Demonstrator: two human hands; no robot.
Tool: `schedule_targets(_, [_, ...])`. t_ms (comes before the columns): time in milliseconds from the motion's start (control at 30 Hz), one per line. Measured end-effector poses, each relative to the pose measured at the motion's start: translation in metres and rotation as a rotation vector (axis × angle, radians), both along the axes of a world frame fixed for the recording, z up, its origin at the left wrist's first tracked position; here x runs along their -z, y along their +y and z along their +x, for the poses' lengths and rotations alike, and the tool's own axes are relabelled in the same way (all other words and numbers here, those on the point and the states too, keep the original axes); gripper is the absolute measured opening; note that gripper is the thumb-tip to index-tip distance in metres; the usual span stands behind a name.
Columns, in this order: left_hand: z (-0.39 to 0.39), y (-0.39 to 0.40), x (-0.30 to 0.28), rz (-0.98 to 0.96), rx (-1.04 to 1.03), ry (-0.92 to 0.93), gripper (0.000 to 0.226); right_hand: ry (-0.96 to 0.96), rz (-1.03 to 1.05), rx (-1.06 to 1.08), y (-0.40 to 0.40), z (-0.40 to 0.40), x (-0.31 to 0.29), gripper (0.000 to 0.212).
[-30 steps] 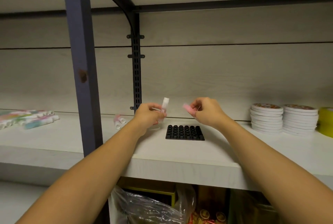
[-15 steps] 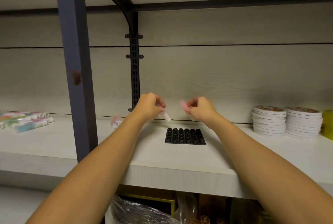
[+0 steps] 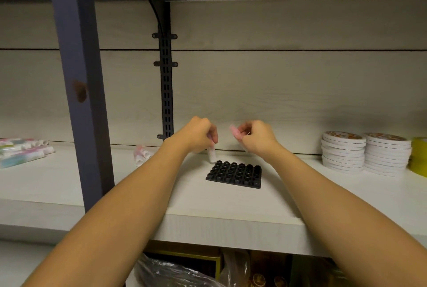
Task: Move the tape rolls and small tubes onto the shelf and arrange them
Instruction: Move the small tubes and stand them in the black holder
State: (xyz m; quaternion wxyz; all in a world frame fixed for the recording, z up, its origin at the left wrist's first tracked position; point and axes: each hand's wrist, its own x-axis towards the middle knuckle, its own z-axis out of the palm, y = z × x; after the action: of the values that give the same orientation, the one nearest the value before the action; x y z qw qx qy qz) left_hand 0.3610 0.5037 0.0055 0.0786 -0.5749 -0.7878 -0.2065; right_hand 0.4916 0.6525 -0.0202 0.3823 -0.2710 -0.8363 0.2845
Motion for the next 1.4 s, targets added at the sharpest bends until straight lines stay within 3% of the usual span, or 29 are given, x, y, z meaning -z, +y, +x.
schedule_targets(433, [0.009,0.012,0.007,0.049,0.123,-0.026,0.019,0.017,0.006,0.032,0.002,0.005,0.000,0.034])
schedule_targets(700, [0.015,0.018,0.027,0.309,-0.007,-0.512,0.030,0.095,-0.071,0.050,-0.001,0.009,-0.001,0.025])
schedule_targets(833, [0.014,0.021,0.029,0.319,-0.058,-0.476,0.028,0.126,-0.151,0.030,0.000,0.006,0.000,0.011])
schedule_targets(1200, [0.015,0.027,0.036,0.325,0.009,-0.471,0.034,0.066,-0.214,-0.048,-0.011,-0.001,0.012,0.026])
schedule_targets(1400, [0.006,0.025,0.048,0.166,0.031,-0.485,0.038,0.014,-0.193,-0.033,-0.011,0.004,0.018,0.025])
